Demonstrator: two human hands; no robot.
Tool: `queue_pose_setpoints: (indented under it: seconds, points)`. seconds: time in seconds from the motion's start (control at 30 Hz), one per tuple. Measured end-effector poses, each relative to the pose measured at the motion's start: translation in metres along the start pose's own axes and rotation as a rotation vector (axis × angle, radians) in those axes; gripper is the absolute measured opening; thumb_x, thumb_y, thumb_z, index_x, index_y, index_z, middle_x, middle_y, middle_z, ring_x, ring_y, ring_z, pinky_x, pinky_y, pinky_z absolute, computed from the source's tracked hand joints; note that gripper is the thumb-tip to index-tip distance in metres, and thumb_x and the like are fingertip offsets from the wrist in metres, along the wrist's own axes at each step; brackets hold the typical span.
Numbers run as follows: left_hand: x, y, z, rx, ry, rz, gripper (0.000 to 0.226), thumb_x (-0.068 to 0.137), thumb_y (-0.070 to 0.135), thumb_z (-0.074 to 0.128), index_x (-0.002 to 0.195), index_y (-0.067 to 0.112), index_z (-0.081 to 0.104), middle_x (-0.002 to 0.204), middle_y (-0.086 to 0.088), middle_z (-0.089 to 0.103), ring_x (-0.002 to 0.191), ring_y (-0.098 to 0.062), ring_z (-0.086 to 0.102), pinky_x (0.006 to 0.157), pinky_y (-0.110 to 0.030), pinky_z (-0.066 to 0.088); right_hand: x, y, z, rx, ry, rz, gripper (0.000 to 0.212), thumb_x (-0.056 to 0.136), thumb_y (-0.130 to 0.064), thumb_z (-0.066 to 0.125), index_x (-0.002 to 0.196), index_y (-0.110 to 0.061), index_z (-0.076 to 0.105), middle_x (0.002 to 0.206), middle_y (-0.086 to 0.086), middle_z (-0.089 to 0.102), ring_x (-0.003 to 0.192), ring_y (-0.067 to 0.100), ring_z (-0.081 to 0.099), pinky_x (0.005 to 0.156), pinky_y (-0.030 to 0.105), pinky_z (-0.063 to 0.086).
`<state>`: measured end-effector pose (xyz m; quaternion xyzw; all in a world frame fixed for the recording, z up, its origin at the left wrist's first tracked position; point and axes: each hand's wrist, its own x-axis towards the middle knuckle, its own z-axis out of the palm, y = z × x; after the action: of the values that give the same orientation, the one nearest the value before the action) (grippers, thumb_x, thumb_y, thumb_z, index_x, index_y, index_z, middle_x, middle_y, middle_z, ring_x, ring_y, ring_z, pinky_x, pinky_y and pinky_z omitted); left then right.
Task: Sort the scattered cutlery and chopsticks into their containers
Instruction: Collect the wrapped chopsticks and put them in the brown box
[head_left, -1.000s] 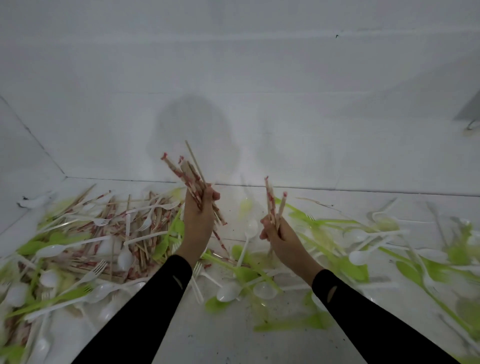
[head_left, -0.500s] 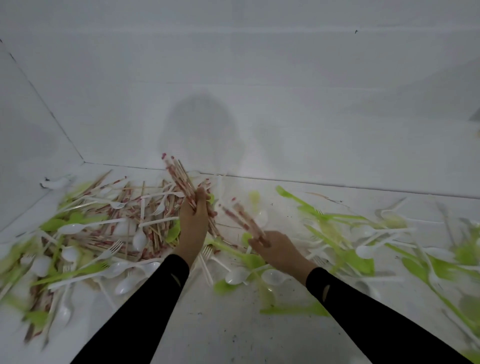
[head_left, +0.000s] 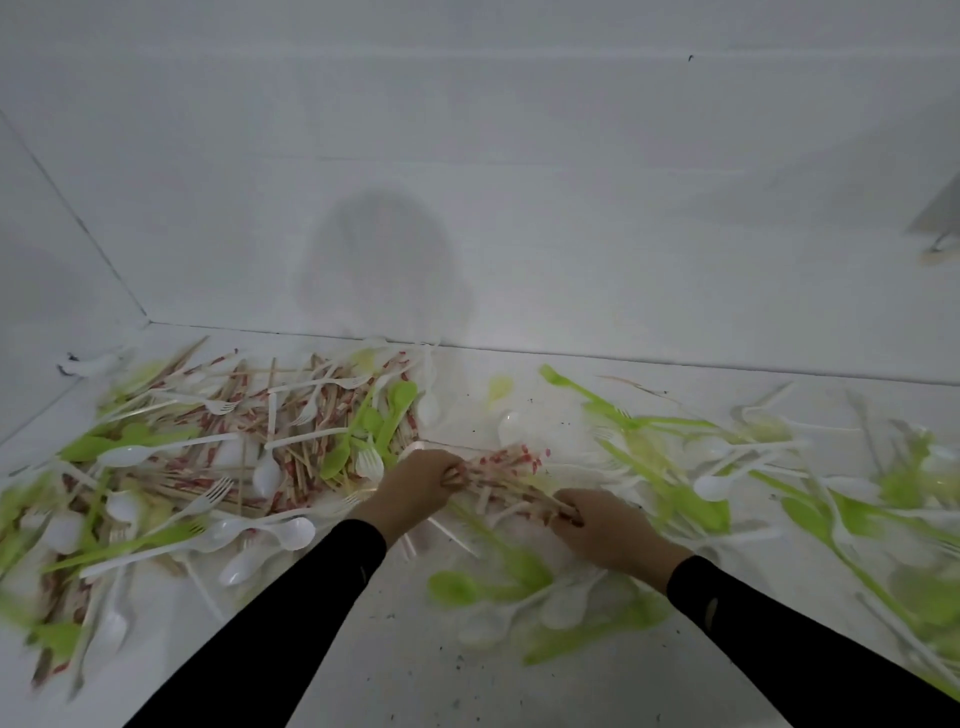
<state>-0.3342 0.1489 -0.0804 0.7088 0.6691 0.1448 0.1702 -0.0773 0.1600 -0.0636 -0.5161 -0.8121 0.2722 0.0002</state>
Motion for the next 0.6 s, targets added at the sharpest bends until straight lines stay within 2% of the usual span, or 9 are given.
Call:
queue_pose_setpoints:
  seconds: [0.1, 0.23, 0.3, 0.37, 0.47, 0.53, 0.6]
  points:
    - [0.01, 0.001, 0.004, 0.164, -0.071, 0.006, 0.026, 0.094, 0.031, 0.062, 0.106, 0.009, 0.067, 0.106, -0.009, 0.064, 0.101, -0.025, 0.058, 0.083, -0.033, 0.042, 0.001, 0.01, -0.009, 0.163, 0.063, 0.078, 0.022, 0.094, -0.025, 0.049, 0.073, -0.029, 0.046, 0.068, -0.007, 0.051, 0.06, 0.011, 0.046, 0.054, 0.027, 0.032]
    - [0.01, 0.0, 0.0, 0.149, -0.119, 0.109, 0.023, 0.096, 0.023, 0.058, 0.112, 0.009, 0.064, 0.11, -0.008, 0.059, 0.104, -0.026, 0.057, 0.085, -0.037, 0.047, 0.005, 0.022, -0.015, 0.272, 0.122, 0.162, 0.024, 0.096, -0.022, 0.047, 0.072, -0.015, 0.044, 0.066, 0.0, 0.047, 0.057, 0.015, 0.04, 0.056, 0.03, 0.03]
    - [0.006, 0.001, -0.004, 0.096, -0.067, 0.161, 0.023, 0.095, 0.016, 0.058, 0.114, 0.007, 0.066, 0.108, -0.008, 0.059, 0.099, -0.026, 0.056, 0.083, -0.04, 0.049, 0.006, 0.026, -0.02, 0.402, 0.16, 0.195, 0.018, 0.099, -0.023, 0.044, 0.092, -0.013, 0.057, 0.068, 0.001, 0.049, 0.056, 0.016, 0.041, 0.052, 0.027, 0.033]
    - [0.005, -0.001, -0.011, 0.087, 0.014, 0.189, 0.023, 0.092, 0.024, 0.065, 0.107, 0.006, 0.069, 0.102, -0.008, 0.06, 0.093, -0.025, 0.054, 0.079, -0.039, 0.049, 0.006, 0.026, -0.027, 0.555, 0.184, 0.226, 0.021, 0.102, -0.023, 0.039, 0.116, -0.022, 0.055, 0.064, -0.001, 0.044, 0.05, 0.015, 0.035, 0.044, 0.023, 0.03]
    - [0.005, -0.005, -0.031, 0.114, 0.036, 0.146, 0.033, 0.089, 0.038, 0.067, 0.102, 0.007, 0.069, 0.097, -0.006, 0.06, 0.092, -0.022, 0.051, 0.074, -0.034, 0.045, 0.012, 0.019, -0.036, 0.662, 0.191, 0.194, 0.029, 0.103, -0.019, 0.036, 0.126, -0.024, 0.053, 0.064, 0.002, 0.036, 0.048, 0.016, 0.027, 0.043, 0.026, 0.028]
    - [0.007, -0.006, -0.047, 0.173, 0.069, 0.108, 0.022, 0.092, 0.027, 0.063, 0.105, 0.009, 0.066, 0.098, -0.007, 0.062, 0.095, -0.025, 0.053, 0.075, -0.034, 0.041, 0.016, 0.007, -0.041, 0.687, 0.19, 0.15, 0.03, 0.103, -0.019, 0.037, 0.128, -0.025, 0.051, 0.067, 0.005, 0.038, 0.046, 0.015, 0.03, 0.042, 0.027, 0.035]
    - [0.006, -0.01, -0.063, 0.232, 0.124, 0.039, 0.019, 0.091, 0.014, 0.057, 0.109, 0.012, 0.063, 0.097, -0.009, 0.064, 0.096, -0.029, 0.056, 0.077, -0.035, 0.038, 0.02, -0.006, -0.045, 0.729, 0.185, 0.087, 0.026, 0.104, -0.029, 0.04, 0.129, -0.032, 0.047, 0.07, 0.006, 0.04, 0.045, 0.013, 0.036, 0.043, 0.027, 0.044]
